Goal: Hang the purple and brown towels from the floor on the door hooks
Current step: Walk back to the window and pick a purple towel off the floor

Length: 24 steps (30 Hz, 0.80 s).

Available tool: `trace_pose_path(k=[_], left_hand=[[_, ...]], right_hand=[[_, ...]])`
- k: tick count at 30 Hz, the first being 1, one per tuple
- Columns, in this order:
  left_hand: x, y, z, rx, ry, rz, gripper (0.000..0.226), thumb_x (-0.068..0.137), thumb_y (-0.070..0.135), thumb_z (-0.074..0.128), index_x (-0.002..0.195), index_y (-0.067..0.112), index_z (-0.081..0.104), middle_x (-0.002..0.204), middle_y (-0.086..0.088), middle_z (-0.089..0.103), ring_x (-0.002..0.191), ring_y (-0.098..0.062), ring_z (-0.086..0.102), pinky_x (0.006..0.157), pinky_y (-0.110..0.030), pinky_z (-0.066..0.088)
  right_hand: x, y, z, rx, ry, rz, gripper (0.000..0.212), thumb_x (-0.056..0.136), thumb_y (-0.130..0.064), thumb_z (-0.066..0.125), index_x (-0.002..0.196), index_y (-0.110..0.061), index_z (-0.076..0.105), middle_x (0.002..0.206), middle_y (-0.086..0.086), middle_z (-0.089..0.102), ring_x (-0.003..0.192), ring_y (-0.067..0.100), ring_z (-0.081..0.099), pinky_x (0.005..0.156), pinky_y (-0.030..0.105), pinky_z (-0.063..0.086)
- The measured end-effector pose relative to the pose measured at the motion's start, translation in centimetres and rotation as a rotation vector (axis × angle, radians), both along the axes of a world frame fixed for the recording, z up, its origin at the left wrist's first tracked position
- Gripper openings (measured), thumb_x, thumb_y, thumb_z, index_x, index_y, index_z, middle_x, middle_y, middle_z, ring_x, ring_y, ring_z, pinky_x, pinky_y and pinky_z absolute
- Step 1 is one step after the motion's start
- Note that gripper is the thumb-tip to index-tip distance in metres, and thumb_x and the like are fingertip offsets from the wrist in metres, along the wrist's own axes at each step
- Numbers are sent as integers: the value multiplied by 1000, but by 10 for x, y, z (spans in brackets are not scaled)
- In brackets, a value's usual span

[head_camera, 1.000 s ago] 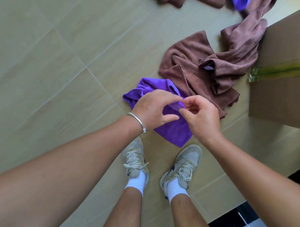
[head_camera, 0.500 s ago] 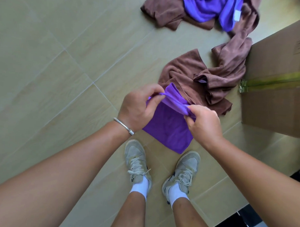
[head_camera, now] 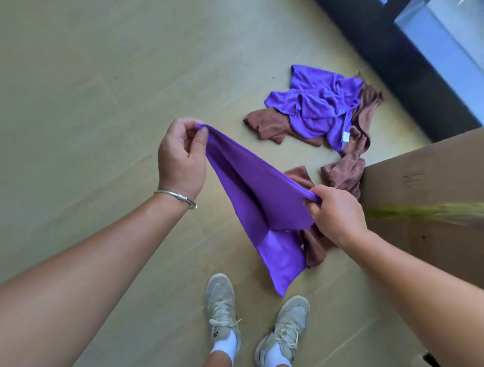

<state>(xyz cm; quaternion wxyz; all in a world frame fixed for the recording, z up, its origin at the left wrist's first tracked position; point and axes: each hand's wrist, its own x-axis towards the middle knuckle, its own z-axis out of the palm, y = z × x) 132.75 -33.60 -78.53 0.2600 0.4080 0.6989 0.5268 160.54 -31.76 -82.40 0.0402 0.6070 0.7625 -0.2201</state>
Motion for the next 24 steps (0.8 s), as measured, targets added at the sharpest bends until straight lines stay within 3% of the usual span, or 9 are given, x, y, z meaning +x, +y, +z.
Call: trace_pose_path(k=[2, 5, 10, 12, 15, 20, 24], left_hand=[[-17, 3, 18, -6, -22, 44, 4, 93, 11, 54, 95, 14, 56, 80, 9, 60, 70, 1, 57, 69, -17, 46], [-46, 4, 47, -27, -45, 65, 8, 92, 8, 57, 95, 15, 61, 80, 8, 63, 70, 0, 58, 70, -18, 48], [-91, -2, 95, -71, -35, 44, 21, 86, 11, 68, 82, 32, 67, 64, 18, 65, 61, 2, 57, 64, -13, 46], [-109, -3, 113, -62, -36, 73, 22, 86, 13, 68, 80, 34, 67, 63, 21, 65, 59, 4, 56, 62, -10, 44], [-136, -3, 136, -35, -31, 125, 20, 87, 14, 67, 80, 33, 66, 67, 16, 66, 61, 4, 57, 63, -10, 45], [-179, -2, 168, -2, 4, 188, 20, 89, 16, 65, 80, 34, 65, 75, 11, 66, 65, 2, 59, 66, -12, 48], [-213, -1, 196, 30, 49, 241, 18, 89, 19, 65, 81, 35, 64, 76, 10, 65, 66, 0, 58, 68, -14, 48]], right_hand=[[-14, 21, 30, 28, -1, 25, 24, 85, -35, 60, 71, -21, 46, 74, 8, 64, 78, 36, 60, 58, 33, 33], [-39, 50, 78, 72, 13, 48, 23, 85, -36, 63, 72, -23, 50, 75, 10, 64, 79, 35, 59, 59, 34, 34], [-78, 81, 150, 127, 98, 117, 37, 85, -31, 67, 63, -22, 40, 65, 0, 52, 68, 26, 46, 54, 32, 28], [-93, 94, 168, 175, 103, 147, 28, 87, -29, 65, 66, -20, 49, 71, 1, 58, 72, 25, 51, 56, 31, 29], [-116, 110, 189, 239, 117, 192, 15, 92, -24, 55, 89, -17, 68, 87, 1, 64, 86, 27, 58, 62, 32, 37], [-157, 127, 219, 281, 147, 275, 22, 93, -15, 48, 104, -18, 67, 100, 5, 66, 93, 30, 59, 66, 29, 34], [-190, 135, 252, 319, 229, 248, 13, 88, -18, 59, 96, -18, 68, 89, 4, 67, 85, 27, 58, 65, 31, 39]])
